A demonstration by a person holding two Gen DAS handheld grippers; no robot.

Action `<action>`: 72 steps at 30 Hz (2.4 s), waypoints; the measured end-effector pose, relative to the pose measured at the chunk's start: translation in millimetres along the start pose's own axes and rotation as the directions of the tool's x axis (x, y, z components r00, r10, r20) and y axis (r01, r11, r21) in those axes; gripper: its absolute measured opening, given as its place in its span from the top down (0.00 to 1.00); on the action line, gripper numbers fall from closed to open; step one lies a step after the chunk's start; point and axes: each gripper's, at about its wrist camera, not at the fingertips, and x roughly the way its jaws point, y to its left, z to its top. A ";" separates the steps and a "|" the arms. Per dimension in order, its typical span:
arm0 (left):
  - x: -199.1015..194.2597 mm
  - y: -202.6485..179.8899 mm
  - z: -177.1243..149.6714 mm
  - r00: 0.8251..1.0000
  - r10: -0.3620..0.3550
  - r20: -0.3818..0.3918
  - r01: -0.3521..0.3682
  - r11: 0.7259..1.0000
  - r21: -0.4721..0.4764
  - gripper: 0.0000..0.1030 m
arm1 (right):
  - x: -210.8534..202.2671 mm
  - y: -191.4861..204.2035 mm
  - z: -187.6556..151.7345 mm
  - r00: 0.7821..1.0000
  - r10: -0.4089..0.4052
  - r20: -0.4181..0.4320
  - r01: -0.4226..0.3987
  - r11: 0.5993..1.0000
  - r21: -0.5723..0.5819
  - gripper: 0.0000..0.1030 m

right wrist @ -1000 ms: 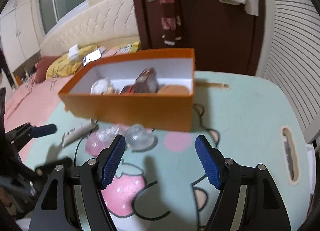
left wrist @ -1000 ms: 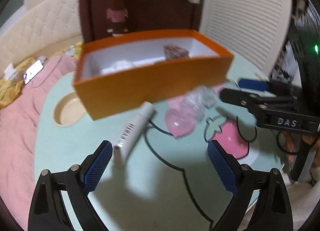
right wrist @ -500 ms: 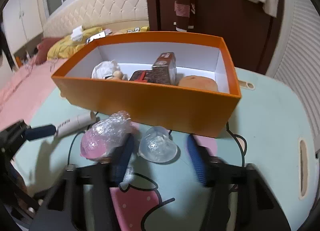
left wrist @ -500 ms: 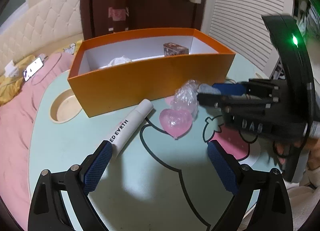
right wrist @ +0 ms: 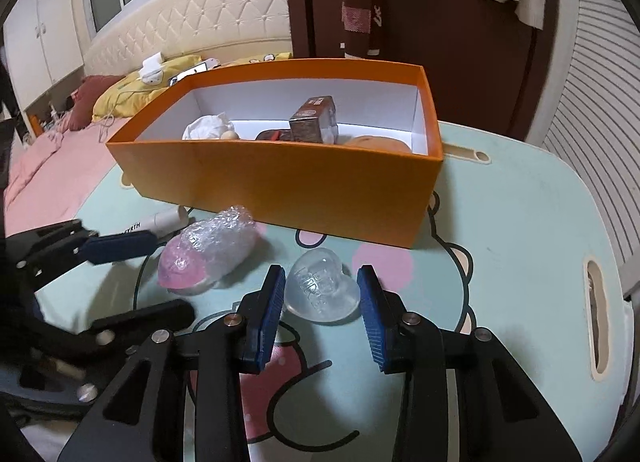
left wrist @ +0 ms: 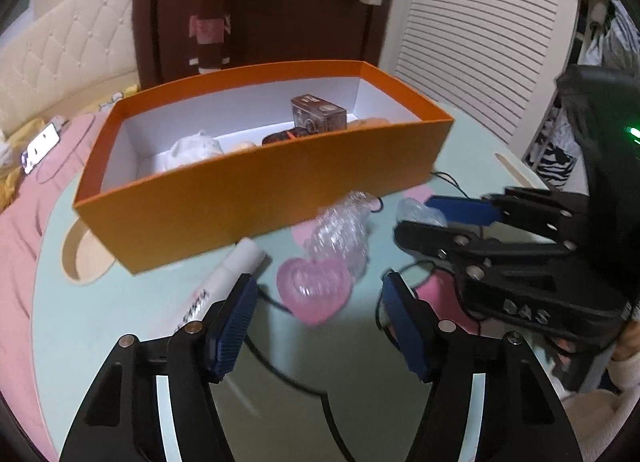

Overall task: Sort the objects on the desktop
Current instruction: 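Grasp the pink heart container with left tool while right tool grasps the clear heart, then carry both heart containers over the orange box with both tools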

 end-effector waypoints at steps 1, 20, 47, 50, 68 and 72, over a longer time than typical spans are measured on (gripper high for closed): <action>2.9 0.4 2.1 1.000 -0.002 -0.003 0.002 1.000 0.002 0.37 | -0.4 -0.5 -0.1 1.000 0.002 0.000 -0.002 1.000 0.003 0.62; -8.5 -3.6 -15.1 1.000 0.014 0.005 -0.015 0.996 0.087 0.64 | -1.7 -6.0 1.3 1.000 0.020 -0.007 -0.020 0.999 0.038 0.62; -53.9 25.1 37.6 0.990 0.031 0.141 -0.030 1.000 -0.010 0.64 | -33.7 13.7 20.9 0.993 0.078 0.093 -0.079 0.997 0.007 0.62; -52.3 33.1 57.2 0.987 0.045 0.157 -0.042 0.999 -0.021 0.64 | -37.7 13.4 35.8 0.990 0.070 0.125 -0.072 0.997 0.008 0.62; 26.3 70.9 94.9 0.996 0.051 0.069 -0.040 0.988 -0.150 0.64 | 16.8 1.9 99.3 0.995 0.003 0.103 -0.007 0.999 0.042 0.62; 32.7 66.1 90.2 0.997 0.060 0.056 -0.052 0.989 -0.135 0.64 | 28.3 0.8 95.1 0.994 -0.036 0.103 0.033 0.999 0.033 0.62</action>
